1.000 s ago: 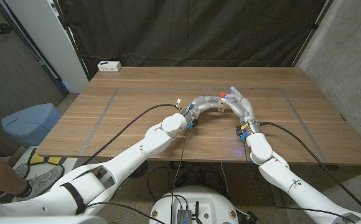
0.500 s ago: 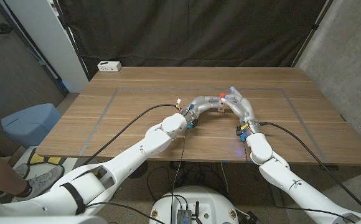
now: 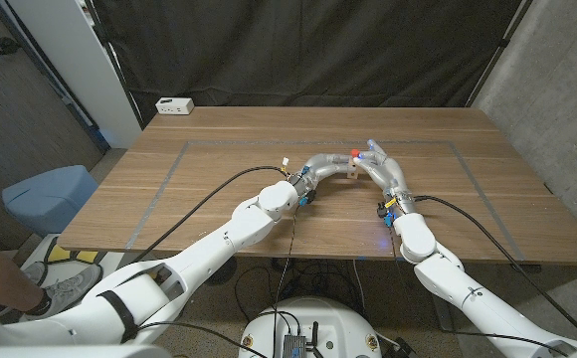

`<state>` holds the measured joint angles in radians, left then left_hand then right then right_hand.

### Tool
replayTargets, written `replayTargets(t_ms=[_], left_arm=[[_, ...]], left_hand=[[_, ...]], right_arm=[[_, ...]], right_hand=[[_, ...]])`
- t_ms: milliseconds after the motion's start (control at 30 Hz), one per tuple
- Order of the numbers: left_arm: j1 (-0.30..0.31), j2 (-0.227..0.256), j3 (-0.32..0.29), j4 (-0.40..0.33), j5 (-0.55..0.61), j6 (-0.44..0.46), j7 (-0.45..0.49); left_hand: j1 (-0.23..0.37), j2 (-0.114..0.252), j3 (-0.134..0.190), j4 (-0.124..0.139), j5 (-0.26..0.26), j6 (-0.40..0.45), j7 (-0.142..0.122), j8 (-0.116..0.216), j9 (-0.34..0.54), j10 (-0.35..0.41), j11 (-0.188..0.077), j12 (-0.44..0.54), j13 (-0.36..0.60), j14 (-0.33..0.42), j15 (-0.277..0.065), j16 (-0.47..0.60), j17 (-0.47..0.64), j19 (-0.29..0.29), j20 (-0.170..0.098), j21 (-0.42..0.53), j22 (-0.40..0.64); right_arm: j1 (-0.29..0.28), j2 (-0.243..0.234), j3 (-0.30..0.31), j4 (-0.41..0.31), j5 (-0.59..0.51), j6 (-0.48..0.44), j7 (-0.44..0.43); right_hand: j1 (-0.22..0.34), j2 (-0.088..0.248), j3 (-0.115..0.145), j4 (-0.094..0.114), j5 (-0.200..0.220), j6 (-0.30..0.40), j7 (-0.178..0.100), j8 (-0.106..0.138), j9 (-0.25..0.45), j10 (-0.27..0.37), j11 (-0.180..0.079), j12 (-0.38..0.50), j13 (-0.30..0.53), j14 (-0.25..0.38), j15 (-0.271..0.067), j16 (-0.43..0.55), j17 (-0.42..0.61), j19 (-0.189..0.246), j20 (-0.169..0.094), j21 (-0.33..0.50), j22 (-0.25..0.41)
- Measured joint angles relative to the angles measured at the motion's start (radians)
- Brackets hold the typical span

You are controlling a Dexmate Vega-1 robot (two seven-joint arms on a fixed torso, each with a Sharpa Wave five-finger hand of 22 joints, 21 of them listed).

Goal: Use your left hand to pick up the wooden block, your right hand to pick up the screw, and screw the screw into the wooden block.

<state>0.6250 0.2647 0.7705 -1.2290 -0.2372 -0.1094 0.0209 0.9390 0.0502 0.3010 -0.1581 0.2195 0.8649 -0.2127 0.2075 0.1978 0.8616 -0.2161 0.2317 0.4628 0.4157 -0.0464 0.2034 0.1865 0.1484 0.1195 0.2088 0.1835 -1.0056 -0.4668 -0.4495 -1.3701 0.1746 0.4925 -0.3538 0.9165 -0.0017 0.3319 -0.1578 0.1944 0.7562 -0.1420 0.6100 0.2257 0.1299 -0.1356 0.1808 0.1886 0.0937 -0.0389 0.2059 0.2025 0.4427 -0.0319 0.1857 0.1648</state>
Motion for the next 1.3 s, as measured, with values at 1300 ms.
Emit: replayTargets(t_ms=[1300], left_arm=[[-0.013, -0.008, 0.002, 0.019, -0.004, -0.007, -0.011]], left_hand=[[-0.002, -0.003, 0.001, 0.001, 0.003, -0.002, 0.002, -0.003, -0.001, 0.002, -0.002, 0.002, 0.0, 0.005, 0.005, 0.0, 0.0, 0.0, 0.0, 0.0, 0.0]], right_arm=[[0.013, -0.015, -0.01, 0.011, 0.045, -0.01, 0.065]], right_hand=[[-0.063, -0.052, -0.022, 0.013, 0.0, -0.209, -0.015, -0.093, -0.012, -0.098, 0.03, -0.004, 0.0, -0.067, 0.005, -0.007, 0.009, -0.061, 0.032, -0.005, 0.0]])
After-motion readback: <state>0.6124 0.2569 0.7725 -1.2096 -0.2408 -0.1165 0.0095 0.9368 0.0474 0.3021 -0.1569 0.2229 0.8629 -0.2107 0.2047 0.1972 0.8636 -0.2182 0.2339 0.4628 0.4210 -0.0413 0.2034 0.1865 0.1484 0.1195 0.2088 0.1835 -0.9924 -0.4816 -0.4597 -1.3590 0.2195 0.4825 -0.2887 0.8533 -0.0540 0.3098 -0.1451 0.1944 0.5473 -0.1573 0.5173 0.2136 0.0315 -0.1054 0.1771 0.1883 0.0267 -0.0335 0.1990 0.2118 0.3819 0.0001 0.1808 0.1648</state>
